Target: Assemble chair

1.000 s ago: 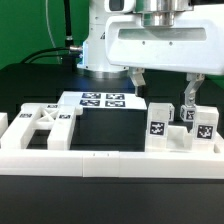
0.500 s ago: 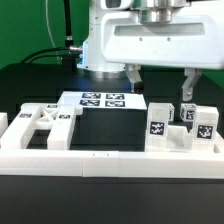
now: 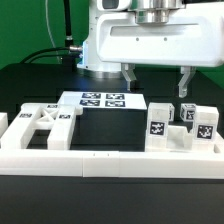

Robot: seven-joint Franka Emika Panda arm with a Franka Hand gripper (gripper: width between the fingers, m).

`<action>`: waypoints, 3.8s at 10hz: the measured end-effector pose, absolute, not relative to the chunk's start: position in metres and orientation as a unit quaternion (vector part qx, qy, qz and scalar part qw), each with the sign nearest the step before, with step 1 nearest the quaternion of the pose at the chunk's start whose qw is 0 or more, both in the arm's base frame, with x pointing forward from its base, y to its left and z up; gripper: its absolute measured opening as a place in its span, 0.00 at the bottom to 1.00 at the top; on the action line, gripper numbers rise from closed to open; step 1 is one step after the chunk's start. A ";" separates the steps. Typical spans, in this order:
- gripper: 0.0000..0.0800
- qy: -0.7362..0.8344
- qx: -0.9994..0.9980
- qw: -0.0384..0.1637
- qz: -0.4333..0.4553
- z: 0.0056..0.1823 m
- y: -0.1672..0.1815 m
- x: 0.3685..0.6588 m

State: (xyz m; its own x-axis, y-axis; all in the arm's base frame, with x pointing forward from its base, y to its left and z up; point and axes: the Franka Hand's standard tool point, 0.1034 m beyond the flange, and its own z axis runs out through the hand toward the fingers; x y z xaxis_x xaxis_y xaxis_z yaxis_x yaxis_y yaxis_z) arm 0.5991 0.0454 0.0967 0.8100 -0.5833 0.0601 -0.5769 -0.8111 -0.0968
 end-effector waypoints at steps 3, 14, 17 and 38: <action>0.81 0.139 -0.989 0.008 -0.053 0.085 0.044 0.598; 0.81 0.038 -0.996 -0.018 -0.084 0.052 0.037 0.600; 0.81 0.055 -0.995 -0.016 -0.077 0.042 0.028 0.596; 0.07 0.057 -0.995 -0.027 -0.081 0.034 0.013 0.587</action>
Offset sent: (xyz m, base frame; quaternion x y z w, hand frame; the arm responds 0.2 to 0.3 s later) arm -0.0019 0.0048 -0.0141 0.0046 0.0412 -0.2238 0.9738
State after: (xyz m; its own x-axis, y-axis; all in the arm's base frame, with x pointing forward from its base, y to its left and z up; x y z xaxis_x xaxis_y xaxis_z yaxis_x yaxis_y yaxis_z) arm 0.5871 0.0135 0.0343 0.9805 -0.1085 0.1641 -0.1170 -0.9922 0.0435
